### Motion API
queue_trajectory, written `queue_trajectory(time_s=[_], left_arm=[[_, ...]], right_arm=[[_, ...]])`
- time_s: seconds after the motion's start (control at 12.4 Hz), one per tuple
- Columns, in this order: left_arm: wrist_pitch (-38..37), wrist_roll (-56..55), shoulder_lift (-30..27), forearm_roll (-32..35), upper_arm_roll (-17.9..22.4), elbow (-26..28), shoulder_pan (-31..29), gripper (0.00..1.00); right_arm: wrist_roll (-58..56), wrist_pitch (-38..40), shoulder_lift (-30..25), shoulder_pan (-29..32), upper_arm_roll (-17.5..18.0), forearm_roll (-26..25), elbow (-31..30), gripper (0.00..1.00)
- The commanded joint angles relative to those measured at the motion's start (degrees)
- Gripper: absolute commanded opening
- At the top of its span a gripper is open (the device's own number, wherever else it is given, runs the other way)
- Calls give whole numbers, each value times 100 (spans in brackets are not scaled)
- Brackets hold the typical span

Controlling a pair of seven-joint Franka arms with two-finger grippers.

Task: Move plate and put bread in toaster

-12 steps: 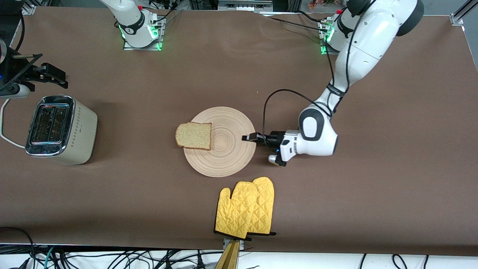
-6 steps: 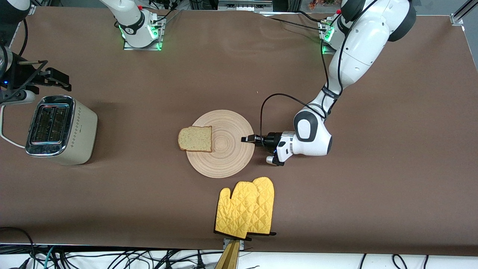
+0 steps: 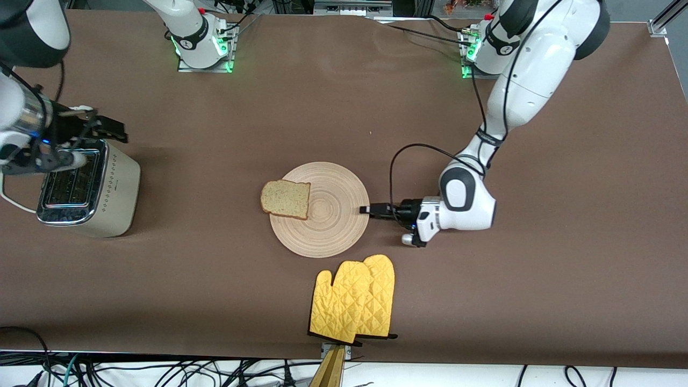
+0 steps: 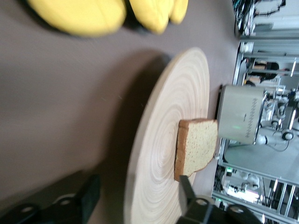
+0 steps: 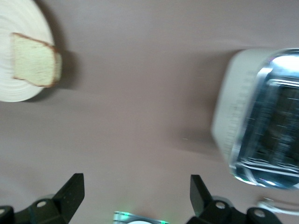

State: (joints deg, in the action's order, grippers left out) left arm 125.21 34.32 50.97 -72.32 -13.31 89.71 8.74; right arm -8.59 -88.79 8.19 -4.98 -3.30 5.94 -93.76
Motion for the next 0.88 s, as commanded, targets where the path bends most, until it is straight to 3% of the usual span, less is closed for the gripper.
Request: queue_trajectory(time_s=[0.0,0.16,0.32,0.4,0.48,0.64,0.8], left_arm=[[-67,242,-1436,-55,-13,1406,-582,100],[-6,242,-2298,469,65,1961,-812,100],[-14,180,-3150,1977,197,2138,-1442,100],[-14,180,-3572,2367,406,2174,-1785,100],[-23,180,-3794,2423,783,2174,-1823,100],[-119,180,-4382,2555,1075,2366,-1841,100],[-513,110,-4954,3945,1331,2403,-1806,100]], right_arm=[[206,-32,339,-239,13,652,16,100],[628,-277,551,-467,13,987,-89,100],[674,-1389,578,-800,31,1381,-763,100],[674,-2065,587,-855,39,1567,-1193,100],[674,-2577,630,-916,57,1725,-1502,100],[596,-3439,884,-1109,66,2199,-1855,100],[542,-3916,1297,-1215,119,2358,-1892,100]])
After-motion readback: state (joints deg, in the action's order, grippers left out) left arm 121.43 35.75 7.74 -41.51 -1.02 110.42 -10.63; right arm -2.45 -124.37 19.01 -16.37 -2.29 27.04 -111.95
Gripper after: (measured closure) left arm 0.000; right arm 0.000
